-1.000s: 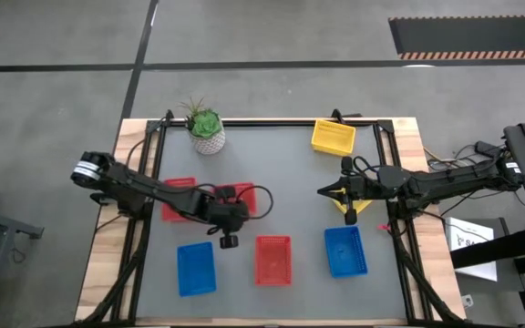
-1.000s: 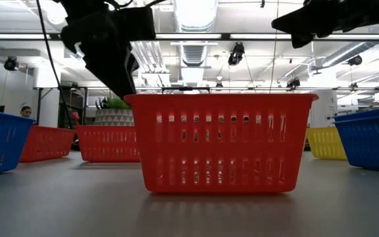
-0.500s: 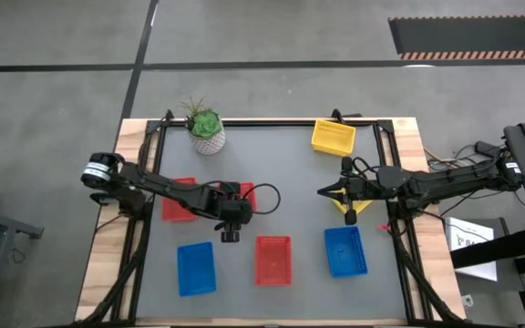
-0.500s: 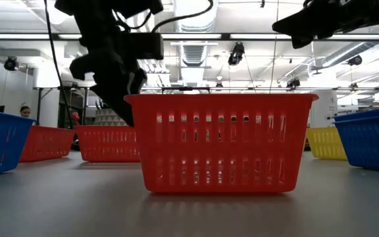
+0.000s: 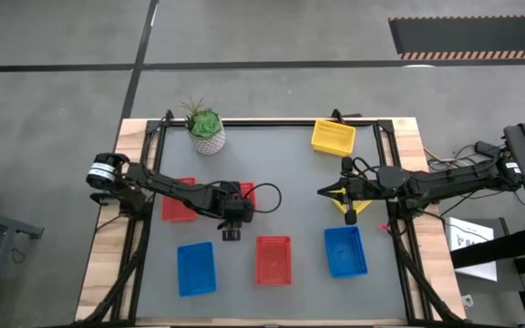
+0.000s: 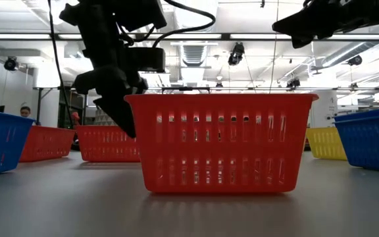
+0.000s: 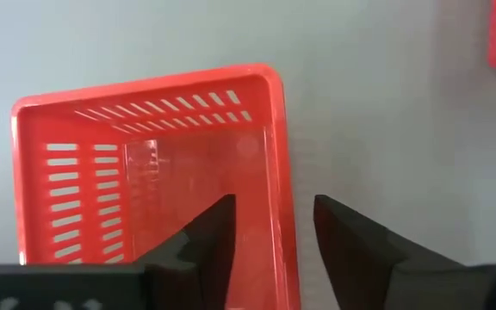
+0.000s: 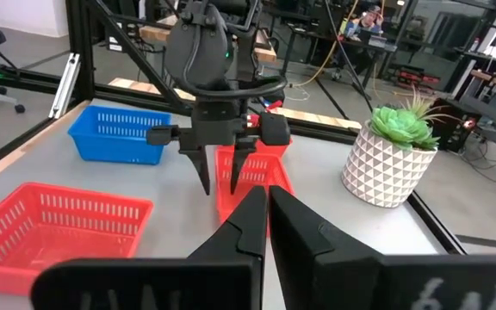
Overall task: Stack baskets by color
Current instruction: Stack the top right red bin on top of the top left red bin, then stack the bottom red bin on top of the top red bin
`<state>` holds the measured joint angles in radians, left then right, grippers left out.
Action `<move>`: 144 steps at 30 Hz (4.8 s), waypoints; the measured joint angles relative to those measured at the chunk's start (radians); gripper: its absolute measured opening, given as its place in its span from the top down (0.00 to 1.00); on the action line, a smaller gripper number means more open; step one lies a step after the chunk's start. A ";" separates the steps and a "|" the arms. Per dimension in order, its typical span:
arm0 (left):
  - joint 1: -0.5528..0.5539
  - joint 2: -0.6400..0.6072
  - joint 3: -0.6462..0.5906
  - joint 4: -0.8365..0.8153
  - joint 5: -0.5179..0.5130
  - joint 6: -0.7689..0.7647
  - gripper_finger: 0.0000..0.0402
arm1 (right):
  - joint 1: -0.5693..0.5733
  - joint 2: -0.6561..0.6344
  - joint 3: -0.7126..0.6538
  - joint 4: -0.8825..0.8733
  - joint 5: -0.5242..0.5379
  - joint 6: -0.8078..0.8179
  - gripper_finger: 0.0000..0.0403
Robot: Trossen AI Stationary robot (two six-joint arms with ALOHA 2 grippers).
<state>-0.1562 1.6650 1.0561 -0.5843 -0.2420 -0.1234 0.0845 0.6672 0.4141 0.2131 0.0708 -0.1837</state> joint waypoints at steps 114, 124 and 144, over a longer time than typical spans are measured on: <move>0.142 -0.050 0.100 -0.859 -0.129 -1.437 0.94 | 0.000 -0.176 -0.029 -0.268 0.010 -0.074 0.98; 0.142 -0.049 0.100 -0.860 -0.133 -1.429 0.82 | 0.000 -0.176 -0.029 -0.268 0.010 -0.072 0.98; 0.092 -0.094 0.225 -0.593 -0.205 -0.951 0.79 | 0.000 -0.176 -0.029 -0.268 0.010 -0.073 0.98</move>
<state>-0.0641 1.5706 1.2807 -1.1772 -0.4473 -1.0745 0.0841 0.4915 0.3847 -0.0551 0.0805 -0.2565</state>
